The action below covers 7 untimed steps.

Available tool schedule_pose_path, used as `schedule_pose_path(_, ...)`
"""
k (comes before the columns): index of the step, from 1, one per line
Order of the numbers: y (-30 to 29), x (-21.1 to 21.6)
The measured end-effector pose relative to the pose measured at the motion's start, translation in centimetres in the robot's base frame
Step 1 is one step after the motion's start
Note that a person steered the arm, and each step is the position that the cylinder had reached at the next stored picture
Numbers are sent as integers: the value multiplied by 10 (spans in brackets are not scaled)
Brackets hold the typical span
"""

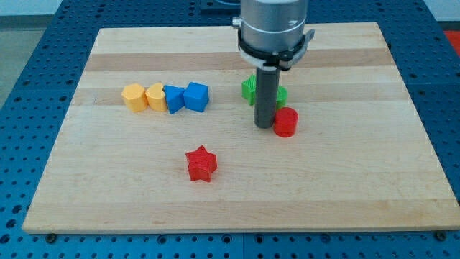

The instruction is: Push the red circle closer to green circle

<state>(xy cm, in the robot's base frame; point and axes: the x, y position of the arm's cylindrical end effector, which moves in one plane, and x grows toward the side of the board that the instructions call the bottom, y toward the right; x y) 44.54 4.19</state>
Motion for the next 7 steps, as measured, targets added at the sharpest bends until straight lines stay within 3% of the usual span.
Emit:
schedule_pose_path(3, 25, -26)
schedule_pose_path(7, 0, -8)
